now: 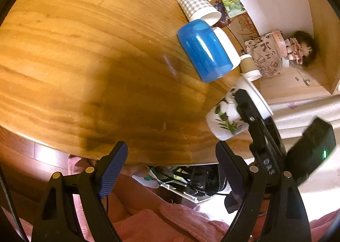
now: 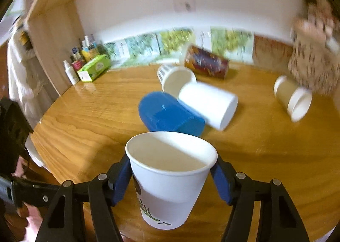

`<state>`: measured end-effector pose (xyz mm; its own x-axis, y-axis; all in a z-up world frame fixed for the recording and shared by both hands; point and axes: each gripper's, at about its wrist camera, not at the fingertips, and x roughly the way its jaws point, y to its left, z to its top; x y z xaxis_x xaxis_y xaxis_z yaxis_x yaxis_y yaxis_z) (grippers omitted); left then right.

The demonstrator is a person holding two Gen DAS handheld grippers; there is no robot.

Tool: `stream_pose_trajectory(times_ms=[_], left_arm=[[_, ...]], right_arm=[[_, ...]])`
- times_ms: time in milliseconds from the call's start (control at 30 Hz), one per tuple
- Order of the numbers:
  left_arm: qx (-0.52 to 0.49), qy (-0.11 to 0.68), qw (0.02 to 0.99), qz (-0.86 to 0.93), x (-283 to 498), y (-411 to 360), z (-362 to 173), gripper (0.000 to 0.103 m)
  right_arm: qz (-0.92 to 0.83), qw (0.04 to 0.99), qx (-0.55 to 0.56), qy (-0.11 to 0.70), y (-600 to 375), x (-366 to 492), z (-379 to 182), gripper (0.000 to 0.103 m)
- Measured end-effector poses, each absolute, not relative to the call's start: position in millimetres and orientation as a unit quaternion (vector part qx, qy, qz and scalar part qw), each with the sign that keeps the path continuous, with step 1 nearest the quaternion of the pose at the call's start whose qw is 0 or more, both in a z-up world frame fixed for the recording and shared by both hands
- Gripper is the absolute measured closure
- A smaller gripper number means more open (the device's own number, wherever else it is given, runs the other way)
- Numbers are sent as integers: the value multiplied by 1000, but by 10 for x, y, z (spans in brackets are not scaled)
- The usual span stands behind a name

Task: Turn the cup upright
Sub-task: 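Lower the upright cup onto the desk and open the left gripper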

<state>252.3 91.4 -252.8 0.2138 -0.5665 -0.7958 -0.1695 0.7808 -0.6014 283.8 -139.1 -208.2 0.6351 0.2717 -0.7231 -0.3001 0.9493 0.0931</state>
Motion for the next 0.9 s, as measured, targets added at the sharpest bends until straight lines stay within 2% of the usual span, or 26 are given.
stream_pose_trajectory(times_ms=[100, 267, 567, 900], left_arm=[[-302, 614, 719, -124, 2464, 948, -2561, 16], [-302, 612, 724, -99, 2314, 995, -2578, 16], [-311, 618, 719, -71, 2125, 1076, -2572, 16], [-319, 627, 708, -56, 2045, 1114, -2596, 16]], right_arm=[[166, 928, -55, 329, -1310, 2638, -2072, 34], [175, 942, -108, 265, -1138, 2409, -2186, 34], [189, 947, -113, 232, -957, 2263, -2342, 34], [201, 946, -105, 232, -901, 2198, -2416, 34]])
